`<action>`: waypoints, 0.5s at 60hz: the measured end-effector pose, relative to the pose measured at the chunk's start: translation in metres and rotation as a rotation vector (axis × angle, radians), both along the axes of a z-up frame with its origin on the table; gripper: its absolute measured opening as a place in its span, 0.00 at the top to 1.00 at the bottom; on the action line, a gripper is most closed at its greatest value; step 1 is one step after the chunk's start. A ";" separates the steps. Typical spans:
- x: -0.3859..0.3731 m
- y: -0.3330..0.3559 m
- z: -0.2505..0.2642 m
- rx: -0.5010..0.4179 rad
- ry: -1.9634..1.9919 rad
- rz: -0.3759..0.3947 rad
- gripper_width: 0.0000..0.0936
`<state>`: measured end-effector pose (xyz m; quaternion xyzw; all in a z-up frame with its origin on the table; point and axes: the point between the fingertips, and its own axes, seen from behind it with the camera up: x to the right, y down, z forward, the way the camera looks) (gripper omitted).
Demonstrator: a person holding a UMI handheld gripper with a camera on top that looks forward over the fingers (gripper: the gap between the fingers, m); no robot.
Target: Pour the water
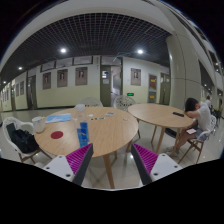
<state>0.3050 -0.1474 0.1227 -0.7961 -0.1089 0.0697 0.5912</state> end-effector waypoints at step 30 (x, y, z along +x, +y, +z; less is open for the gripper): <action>-0.089 0.079 -0.025 0.070 0.022 0.112 0.14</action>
